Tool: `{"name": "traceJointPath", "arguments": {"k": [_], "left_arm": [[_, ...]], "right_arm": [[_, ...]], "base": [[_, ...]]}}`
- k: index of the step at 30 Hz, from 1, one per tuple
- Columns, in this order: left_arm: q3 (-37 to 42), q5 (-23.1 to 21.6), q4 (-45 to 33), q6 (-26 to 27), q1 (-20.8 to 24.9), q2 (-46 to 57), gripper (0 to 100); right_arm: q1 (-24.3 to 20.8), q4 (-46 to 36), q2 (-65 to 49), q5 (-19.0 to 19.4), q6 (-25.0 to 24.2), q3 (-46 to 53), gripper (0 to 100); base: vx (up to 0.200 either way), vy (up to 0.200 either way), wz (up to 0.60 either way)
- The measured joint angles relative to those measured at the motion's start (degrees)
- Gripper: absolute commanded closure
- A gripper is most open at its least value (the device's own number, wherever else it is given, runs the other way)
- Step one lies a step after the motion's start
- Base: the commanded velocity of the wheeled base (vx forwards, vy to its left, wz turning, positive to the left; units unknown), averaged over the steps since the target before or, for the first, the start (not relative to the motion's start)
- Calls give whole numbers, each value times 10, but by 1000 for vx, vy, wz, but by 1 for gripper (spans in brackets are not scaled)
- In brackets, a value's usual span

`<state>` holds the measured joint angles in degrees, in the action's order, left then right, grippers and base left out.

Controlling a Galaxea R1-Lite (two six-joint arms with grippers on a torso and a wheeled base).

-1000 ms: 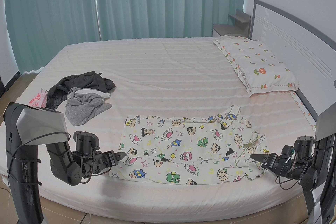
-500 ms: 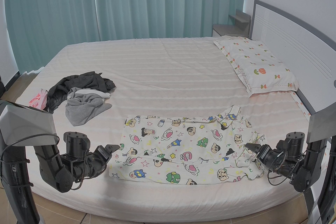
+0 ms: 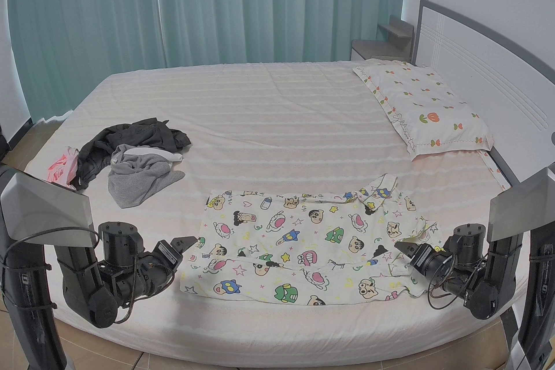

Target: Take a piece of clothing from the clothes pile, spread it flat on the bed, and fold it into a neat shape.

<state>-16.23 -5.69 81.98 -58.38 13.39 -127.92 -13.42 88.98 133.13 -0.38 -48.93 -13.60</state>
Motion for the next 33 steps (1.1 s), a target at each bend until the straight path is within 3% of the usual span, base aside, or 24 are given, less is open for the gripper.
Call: {"name": "traceJointPath", "arguments": {"k": [12,20,29,30,33], "left_arm": [[16,6,23,17,7,-28,0],[15,39,25,39,19,-42,0],[17,42,46,43,21,-55,0],[17,42,47,43,22,-56,0],[17,42,47,43,22,-57,0]], "right_arm": [[-1,0,15,-34,3,-3,0],[-1,0,24,-35,3,-8,0],[6,0,50,-36,5,-44,0],[7,0,52,-36,5,-48,100],[9,0,58,-36,6,-55,100]], "base": [[0,0,0],[0,0,0],[0,0,0],[0,0,0],[0,0,0]]}}
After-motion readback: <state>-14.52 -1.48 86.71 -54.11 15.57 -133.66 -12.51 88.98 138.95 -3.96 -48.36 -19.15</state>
